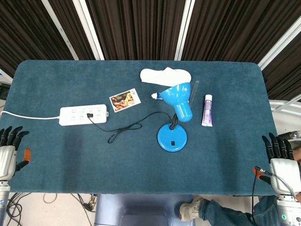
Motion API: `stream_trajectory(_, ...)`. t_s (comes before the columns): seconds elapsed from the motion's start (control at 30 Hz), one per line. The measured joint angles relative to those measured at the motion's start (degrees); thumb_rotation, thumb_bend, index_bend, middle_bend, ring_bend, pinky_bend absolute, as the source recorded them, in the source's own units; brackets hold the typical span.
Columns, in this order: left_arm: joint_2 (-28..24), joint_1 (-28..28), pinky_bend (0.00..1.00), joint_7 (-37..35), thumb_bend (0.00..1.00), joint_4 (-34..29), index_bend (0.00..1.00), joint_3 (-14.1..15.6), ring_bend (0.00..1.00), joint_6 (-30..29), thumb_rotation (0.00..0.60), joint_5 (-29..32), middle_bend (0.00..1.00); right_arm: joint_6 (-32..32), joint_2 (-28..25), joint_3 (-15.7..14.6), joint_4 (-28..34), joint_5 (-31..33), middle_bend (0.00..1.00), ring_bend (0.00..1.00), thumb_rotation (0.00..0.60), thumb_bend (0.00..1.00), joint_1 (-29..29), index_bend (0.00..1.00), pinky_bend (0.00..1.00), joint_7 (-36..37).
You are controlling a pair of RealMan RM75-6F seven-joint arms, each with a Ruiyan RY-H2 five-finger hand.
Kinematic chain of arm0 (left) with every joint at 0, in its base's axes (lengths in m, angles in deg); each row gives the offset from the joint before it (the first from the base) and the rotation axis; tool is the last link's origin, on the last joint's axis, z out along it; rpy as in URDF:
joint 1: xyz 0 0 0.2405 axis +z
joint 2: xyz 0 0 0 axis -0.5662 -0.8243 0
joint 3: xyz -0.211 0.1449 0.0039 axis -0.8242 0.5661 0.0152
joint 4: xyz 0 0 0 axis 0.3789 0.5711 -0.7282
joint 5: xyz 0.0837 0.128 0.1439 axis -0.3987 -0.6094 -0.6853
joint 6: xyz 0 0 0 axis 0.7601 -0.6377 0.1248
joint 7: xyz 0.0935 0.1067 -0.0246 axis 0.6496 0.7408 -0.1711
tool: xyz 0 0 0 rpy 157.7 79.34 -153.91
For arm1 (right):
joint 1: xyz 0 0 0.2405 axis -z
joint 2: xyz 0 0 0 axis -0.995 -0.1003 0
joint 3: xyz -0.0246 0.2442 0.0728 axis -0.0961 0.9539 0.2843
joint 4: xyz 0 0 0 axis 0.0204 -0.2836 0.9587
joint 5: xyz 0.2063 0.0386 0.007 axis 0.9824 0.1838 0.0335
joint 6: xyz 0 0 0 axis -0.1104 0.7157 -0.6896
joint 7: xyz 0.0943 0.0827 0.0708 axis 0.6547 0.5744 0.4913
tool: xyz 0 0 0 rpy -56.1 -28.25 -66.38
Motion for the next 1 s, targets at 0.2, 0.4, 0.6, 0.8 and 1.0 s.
stream_trajectory(0.2,0.0,0.0,0.00,0.2,0.53,0.0,0.22,0.1,0.01,0.0,0.600,-0.2,0.10,-0.3,0.0,-0.1,0.1,0.2,0.02,0.00,0.600,0.19,-0.1,0.06,0.00,0.0)
stream_trajectory(0.4,0.0,0.1,0.00,0.0,0.53,0.0,0.22,0.1,0.01,-0.4,0.600,-0.5,0.10,0.1,-0.3,-0.1,0.5,0.0,0.02,0.00,0.600,0.19,0.1,0.06,0.00,0.2)
stream_trajectory(0.6,0.0,0.1,0.00,0.0,0.53,0.0,0.22,0.0,0.01,-0.2,0.600,-0.1,0.10,-0.1,-0.5,0.1,0.5,0.6,0.02,0.00,0.600,0.19,0.1,0.06,0.00,0.7)
stream_trajectory(0.8,0.0,0.1,0.00,0.0,0.53,0.0,0.22,0.1,0.01,-0.3,0.600,-0.3,0.10,-0.2,-0.9,-0.1,1.0,0.2,0.02,0.00,0.600,0.19,0.2,0.06,0.00,1.4)
stream_trajectory(1.0,0.0,0.0,0.00,-0.1,0.53,-0.1,0.22,0.0,0.01,0.1,0.600,0.0,0.10,-0.9,-1.5,-0.8,2.0,-0.5,0.02,0.06,0.600,0.19,0.1,0.06,0.01,2.6)
